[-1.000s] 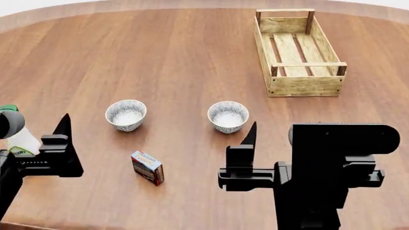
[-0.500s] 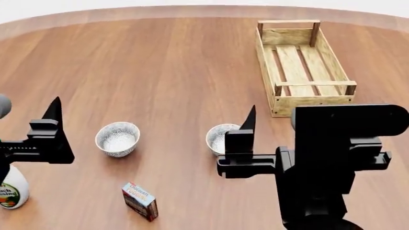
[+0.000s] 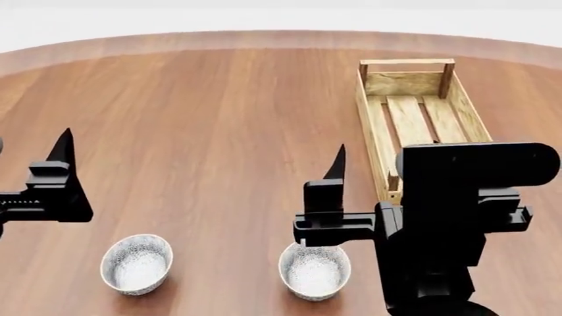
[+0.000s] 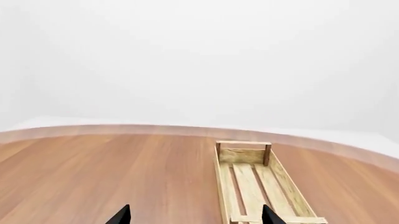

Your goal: Stack the right bowl on the left bowl and place them in the tray.

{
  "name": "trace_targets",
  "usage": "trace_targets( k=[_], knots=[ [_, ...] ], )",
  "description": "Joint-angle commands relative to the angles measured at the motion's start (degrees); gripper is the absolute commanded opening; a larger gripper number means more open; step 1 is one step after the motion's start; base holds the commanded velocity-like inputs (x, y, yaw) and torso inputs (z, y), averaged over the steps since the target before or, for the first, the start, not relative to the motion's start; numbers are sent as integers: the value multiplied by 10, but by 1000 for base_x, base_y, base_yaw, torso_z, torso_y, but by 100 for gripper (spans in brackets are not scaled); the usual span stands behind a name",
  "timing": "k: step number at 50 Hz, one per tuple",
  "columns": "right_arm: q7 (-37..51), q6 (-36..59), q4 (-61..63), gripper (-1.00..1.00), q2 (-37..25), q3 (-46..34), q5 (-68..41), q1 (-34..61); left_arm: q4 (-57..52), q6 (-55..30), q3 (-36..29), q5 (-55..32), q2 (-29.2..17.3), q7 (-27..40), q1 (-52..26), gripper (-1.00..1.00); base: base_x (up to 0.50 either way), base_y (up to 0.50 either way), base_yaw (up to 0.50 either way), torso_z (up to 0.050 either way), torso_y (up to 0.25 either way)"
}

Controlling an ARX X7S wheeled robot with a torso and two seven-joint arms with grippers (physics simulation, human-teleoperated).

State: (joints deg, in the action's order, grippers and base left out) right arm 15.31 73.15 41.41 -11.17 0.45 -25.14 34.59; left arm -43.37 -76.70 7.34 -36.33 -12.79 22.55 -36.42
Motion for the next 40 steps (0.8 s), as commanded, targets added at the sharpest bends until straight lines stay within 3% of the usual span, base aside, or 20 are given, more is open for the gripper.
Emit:
trace_targets(
  k=[1, 34, 40],
  knots=[
    [2, 0, 1, 100, -2, -1, -6, 1, 0, 5, 0, -4, -3, 4, 1, 100, 500, 0, 0, 0, 0],
    [9, -12, -6, 100, -4, 0, -17, -2, 0, 11, -1, -19, -8, 13, 4, 100, 500, 0, 0, 0, 1],
    [10, 1, -10, 100, -1, 10, -26, 3, -1, 11, 0, -22, -9, 16, 4, 100, 0, 0, 0, 0, 2]
  ],
)
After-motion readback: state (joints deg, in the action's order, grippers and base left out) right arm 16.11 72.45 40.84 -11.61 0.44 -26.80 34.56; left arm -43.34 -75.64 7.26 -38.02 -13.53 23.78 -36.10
